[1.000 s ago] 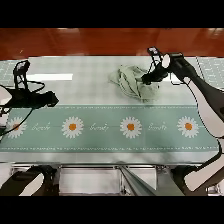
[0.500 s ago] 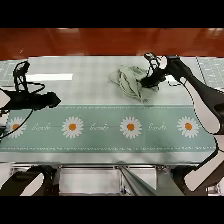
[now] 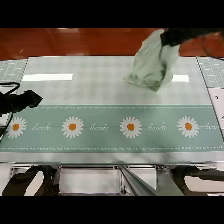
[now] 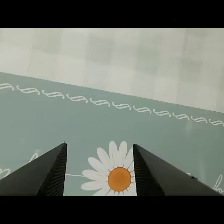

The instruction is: Fold the shirts.

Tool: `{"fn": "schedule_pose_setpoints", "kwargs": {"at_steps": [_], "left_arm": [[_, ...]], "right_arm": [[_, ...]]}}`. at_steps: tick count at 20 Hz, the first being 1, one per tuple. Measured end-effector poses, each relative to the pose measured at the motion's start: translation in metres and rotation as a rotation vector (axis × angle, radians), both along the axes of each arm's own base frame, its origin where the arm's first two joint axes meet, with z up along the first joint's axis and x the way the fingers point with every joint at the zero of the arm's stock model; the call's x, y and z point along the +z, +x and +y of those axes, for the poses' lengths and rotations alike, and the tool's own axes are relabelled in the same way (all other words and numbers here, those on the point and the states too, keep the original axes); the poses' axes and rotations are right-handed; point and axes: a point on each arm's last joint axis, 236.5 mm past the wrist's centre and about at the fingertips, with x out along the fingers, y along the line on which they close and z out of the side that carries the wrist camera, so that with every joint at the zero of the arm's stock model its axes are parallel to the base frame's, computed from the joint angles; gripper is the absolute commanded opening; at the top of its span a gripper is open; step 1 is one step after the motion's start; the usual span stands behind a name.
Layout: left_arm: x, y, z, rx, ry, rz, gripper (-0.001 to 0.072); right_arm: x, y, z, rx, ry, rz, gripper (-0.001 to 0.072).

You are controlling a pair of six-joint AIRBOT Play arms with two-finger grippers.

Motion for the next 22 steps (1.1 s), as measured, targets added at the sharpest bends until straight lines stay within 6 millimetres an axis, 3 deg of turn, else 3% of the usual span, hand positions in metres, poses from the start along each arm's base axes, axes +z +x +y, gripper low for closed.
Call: {"fn": "schedule_pose_setpoints", "kwargs": {"at_steps": [2, 6, 9, 11, 13, 15, 18, 22], "left_arm": [[0.008, -0.004, 0.001, 0.005, 0.004, -0.021, 0.0505], [0.017, -0.013, -0.007, -0.005, -0.027, -0.034, 0.0505], [0.021, -0.017, -0.016, -0.016, -0.065, -0.038, 0.0505], [0.024, -0.019, -0.02, -0.025, -0.081, -0.042, 0.0505], [0.026, -0.022, -0.024, -0.035, -0.091, -0.045, 0.0505], [0.027, -0.023, -0.026, -0.041, -0.097, -0.048, 0.0505], [0.029, -0.024, -0.028, -0.043, -0.101, -0.053, 0.0505], [0.029, -0.024, -0.028, -0.064, -0.09, -0.058, 0.0505]], "right_arm": [[0.07, -0.025, 0.005, 0.021, 0.027, -0.149, 0.0026], [0.179, -0.086, 0.013, 0.075, 0.075, -0.412, 0.0026], [0.233, -0.135, 0.017, 0.116, 0.111, -0.55, 0.0026], [0.249, -0.16, 0.023, 0.149, 0.131, -0.581, 0.0026], [0.241, -0.175, 0.031, 0.184, 0.133, -0.536, 0.0026], [0.216, -0.183, 0.05, 0.237, 0.138, -0.439, 0.0026], [0.16, -0.19, 0.097, 0.35, 0.146, -0.265, 0.0026], [0.058, -0.197, 0.172, 0.482, 0.147, -0.022, 0.0026]]}}
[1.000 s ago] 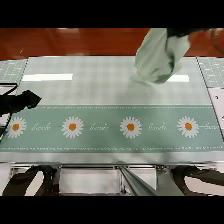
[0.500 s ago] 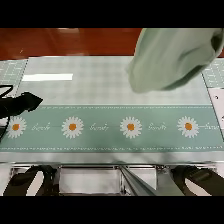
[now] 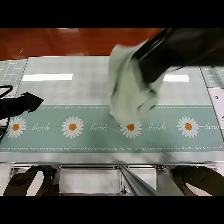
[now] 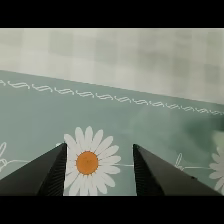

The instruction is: Fold the shirts.

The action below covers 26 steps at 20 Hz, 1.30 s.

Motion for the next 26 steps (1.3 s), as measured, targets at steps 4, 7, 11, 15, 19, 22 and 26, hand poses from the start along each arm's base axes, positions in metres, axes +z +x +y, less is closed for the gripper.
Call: {"fn": "schedule_pose_setpoints", "kwargs": {"at_steps": [4, 7, 11, 15, 19, 22, 26], "left_arm": [[-0.007, -0.001, 0.0, -0.028, 0.019, 0.01, 0.0505], [-0.021, -0.005, -0.001, -0.037, 0.017, 0.039, 0.0505], [-0.046, -0.012, -0.005, -0.039, -0.005, 0.093, 0.0505], [-0.068, -0.028, -0.027, -0.081, -0.1, 0.185, 0.0505], [-0.107, -0.055, -0.061, -0.18, -0.205, 0.348, 0.0505], [-0.139, -0.071, -0.085, -0.249, -0.242, 0.469, 0.0505], [-0.173, -0.071, -0.121, -0.328, -0.273, 0.531, 0.0506]], "right_arm": [[-0.11, 0.001, 0.058, 0.045, -0.013, 0.229, 0.0027], [-0.18, -0.001, 0.096, 0.048, 0.021, 0.411, 0.0196], [-0.226, 0.011, 0.102, -0.003, 0.064, 0.561, 0.0408], [-0.191, 0.063, 0.025, -0.158, 0.148, 0.552, 0.0405], [-0.187, 0.081, -0.109, -0.426, 0.188, 0.562, 0.0405], [-0.229, 0.05, -0.177, -0.607, 0.252, 0.665, 0.0405], [-0.271, 0.008, -0.197, -0.672, 0.341, 0.776, 0.0405]]}}
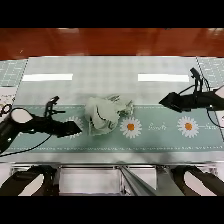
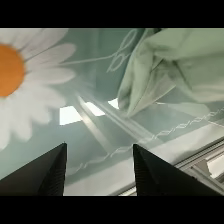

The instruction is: Fold the shirts.

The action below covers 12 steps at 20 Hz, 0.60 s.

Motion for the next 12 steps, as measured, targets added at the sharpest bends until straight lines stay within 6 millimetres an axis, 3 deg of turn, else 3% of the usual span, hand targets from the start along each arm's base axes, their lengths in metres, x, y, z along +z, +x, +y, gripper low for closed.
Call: {"fn": "schedule_pose_setpoints", "kwargs": {"at_steps": [4, 8, 9, 10, 11, 12], "left_arm": [[-0.021, 0.005, -0.039, -0.032, -0.097, 0.022, 0.0505], [-0.02, 0.02, -0.069, 0.001, -0.225, 0.005, 0.0496], [-0.02, 0.021, -0.073, 0.005, -0.241, 0.004, 0.0422], [-0.02, 0.024, -0.075, 0.012, -0.253, 0.001, 0.0156], [-0.02, 0.025, -0.077, 0.015, -0.26, -0.001, 0.0014], [-0.02, 0.026, -0.078, 0.01, -0.266, -0.006, 0.0014]], "right_arm": [[-0.013, -0.014, 0.0, -0.019, 0.043, 0.021, 0.0405], [-0.02, -0.016, 0.003, -0.025, 0.065, 0.035, 0.0405], [-0.025, -0.016, 0.006, -0.022, 0.072, 0.048, 0.0405], [-0.031, -0.015, 0.012, -0.016, 0.082, 0.062, 0.0405], [-0.038, -0.016, 0.021, -0.002, 0.097, 0.085, 0.0405], [-0.045, -0.014, 0.03, 0.008, 0.114, 0.103, 0.0405]]}}
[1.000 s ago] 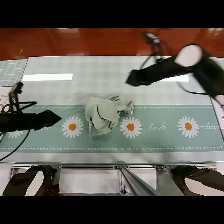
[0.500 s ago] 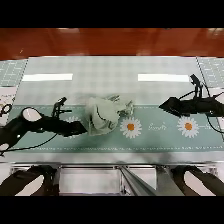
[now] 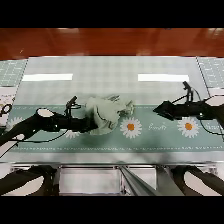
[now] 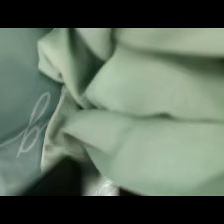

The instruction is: Fold the shirts.

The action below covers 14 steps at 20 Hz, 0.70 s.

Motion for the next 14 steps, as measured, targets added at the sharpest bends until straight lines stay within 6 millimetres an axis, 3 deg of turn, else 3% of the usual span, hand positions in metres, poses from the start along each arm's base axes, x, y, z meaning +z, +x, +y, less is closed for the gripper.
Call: {"fn": "schedule_pose_setpoints", "kwargs": {"at_steps": [5, 9, 10, 11, 12, 14], "left_arm": [[0.005, -0.006, -0.006, -0.05, -0.034, -0.01, 0.0014], [0.006, -0.011, -0.007, -0.074, -0.04, -0.011, 0.0014], [0.006, -0.011, -0.007, -0.076, -0.041, -0.011, 0.0014], [0.006, -0.011, -0.007, -0.078, -0.042, -0.012, 0.0014], [0.006, -0.011, -0.007, -0.078, -0.042, -0.012, 0.0014], [0.007, -0.01, -0.006, -0.078, -0.042, -0.016, 0.0014]], "right_arm": [[-0.031, 0.026, 0.058, 0.069, 0.084, 0.051, 0.0405], [-0.048, 0.034, 0.097, 0.156, 0.129, 0.102, 0.0393], [-0.049, 0.036, 0.105, 0.169, 0.141, 0.108, 0.0349], [-0.051, 0.038, 0.111, 0.185, 0.141, 0.107, 0.026], [-0.054, 0.04, 0.115, 0.199, 0.136, 0.107, 0.0056], [-0.055, 0.048, 0.119, 0.22, 0.126, 0.088, 0.0027]]}}
